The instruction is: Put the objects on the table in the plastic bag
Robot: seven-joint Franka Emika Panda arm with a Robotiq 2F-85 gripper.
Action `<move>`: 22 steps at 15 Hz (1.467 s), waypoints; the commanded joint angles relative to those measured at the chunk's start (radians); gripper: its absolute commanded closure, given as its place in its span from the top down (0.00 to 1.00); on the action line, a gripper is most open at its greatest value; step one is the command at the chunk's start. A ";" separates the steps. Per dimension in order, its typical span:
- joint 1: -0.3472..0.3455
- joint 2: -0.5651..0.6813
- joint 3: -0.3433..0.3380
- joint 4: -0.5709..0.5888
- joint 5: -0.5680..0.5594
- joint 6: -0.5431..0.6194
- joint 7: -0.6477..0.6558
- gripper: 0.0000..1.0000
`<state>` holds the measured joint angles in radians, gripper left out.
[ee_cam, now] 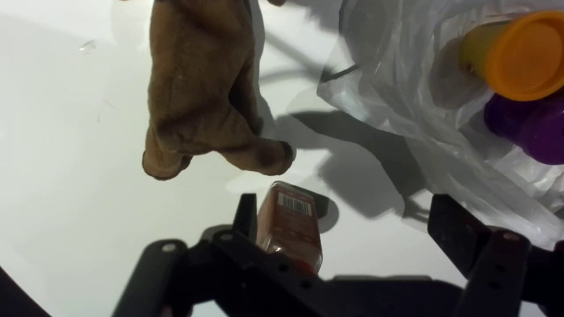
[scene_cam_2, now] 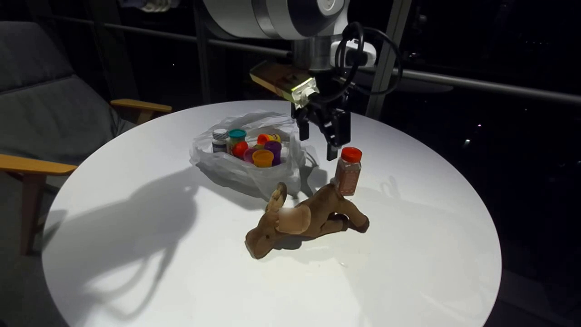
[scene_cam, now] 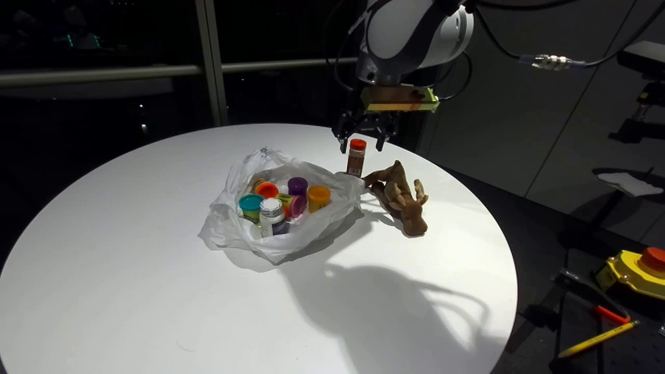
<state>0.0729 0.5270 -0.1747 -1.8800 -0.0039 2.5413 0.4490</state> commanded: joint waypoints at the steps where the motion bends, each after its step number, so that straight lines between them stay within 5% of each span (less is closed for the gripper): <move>1: 0.010 0.033 -0.023 0.074 -0.013 -0.024 0.068 1.00; 15: -0.011 0.176 -0.062 0.248 -0.002 -0.049 0.163 1.00; 16: -0.012 0.179 -0.067 0.252 -0.003 -0.053 0.166 0.93; 17: -0.014 0.182 -0.071 0.255 -0.003 -0.054 0.168 0.76; 19: -0.019 0.182 -0.072 0.256 0.000 -0.064 0.167 0.68; 22: -0.027 0.176 -0.059 0.252 0.008 -0.086 0.154 0.43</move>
<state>0.0543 0.6958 -0.2431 -1.6621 -0.0037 2.4913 0.5988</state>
